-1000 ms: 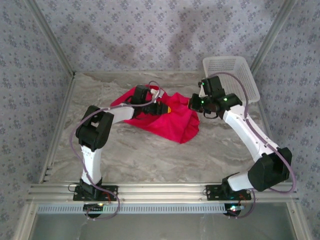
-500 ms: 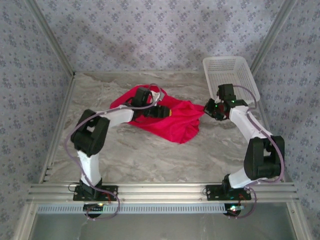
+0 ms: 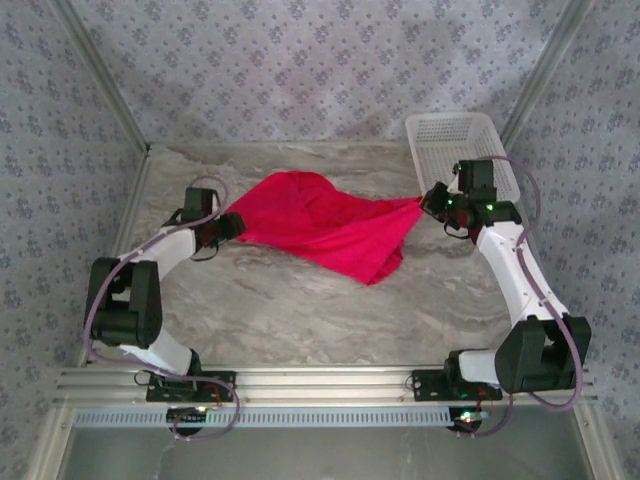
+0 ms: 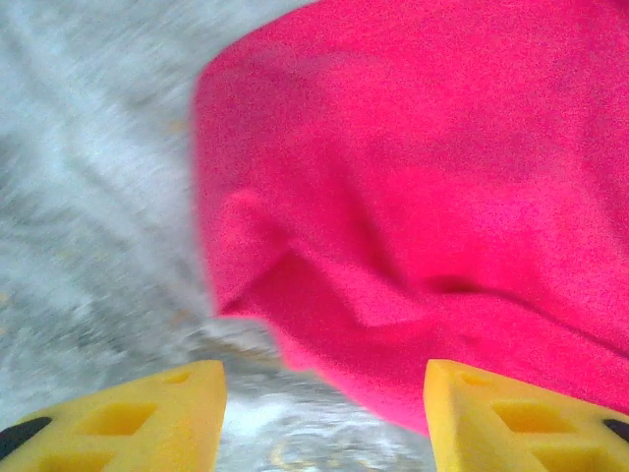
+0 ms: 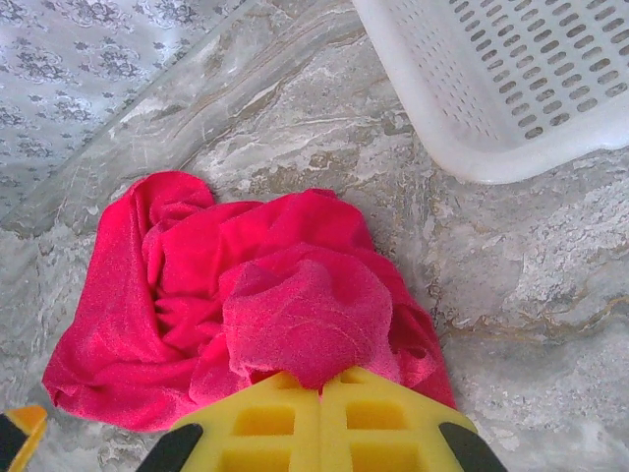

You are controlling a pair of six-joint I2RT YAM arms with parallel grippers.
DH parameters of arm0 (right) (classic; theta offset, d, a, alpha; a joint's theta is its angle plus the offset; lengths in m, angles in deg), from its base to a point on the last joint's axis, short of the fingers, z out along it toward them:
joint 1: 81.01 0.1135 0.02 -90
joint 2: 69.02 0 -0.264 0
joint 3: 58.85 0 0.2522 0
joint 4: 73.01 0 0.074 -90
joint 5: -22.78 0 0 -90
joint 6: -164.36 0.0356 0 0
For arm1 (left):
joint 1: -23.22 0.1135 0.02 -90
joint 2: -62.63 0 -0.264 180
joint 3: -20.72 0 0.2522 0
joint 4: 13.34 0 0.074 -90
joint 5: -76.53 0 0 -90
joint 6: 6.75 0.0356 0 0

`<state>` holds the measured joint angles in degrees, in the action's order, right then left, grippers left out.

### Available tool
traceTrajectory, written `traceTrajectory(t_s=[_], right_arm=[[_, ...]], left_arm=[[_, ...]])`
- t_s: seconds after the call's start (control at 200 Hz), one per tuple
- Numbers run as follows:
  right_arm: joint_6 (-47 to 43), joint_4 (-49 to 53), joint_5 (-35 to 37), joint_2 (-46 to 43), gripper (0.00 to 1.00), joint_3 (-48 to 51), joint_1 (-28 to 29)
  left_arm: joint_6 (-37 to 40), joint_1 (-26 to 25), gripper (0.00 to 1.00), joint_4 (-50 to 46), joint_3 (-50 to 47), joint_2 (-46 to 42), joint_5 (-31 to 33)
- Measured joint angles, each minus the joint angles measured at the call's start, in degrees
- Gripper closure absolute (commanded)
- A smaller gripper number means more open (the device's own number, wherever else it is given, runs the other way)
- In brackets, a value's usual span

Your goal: Fold the inside-out t-shirt

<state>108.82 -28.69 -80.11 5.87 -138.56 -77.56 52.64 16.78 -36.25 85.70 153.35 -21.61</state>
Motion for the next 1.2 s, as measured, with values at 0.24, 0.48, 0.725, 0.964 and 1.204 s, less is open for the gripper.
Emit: traceTrajectory(t_s=[0.24,0.48,0.725,0.964,1.204], right_arm=[[-0.5,0.6,-0.5,0.0,1.00,0.0,0.0],[-1.2,2.8,-1.4,0.4,1.00,-2.6,-0.2],[-3.0,9.5,-0.5,1.2,1.00,-13.8,-4.5],[-1.9,11.9,-2.8,1.2,1.00,-23.6,-7.2],[-0.3,14.6,-5.6,-0.5,1.00,-35.7,-7.2]], left_arm=[[-3.8,2.1,0.55,6.4,0.9,7.9,-3.4],[-5.0,3.5,1.00,7.5,5.6,13.0,-6.3],[-4.7,6.9,1.00,-1.6,15.7,4.1,-7.8],[-2.9,6.8,1.00,-9.1,29.9,-10.4,-9.5],[-2.5,6.8,1.00,-14.7,35.2,-19.1,-13.4]])
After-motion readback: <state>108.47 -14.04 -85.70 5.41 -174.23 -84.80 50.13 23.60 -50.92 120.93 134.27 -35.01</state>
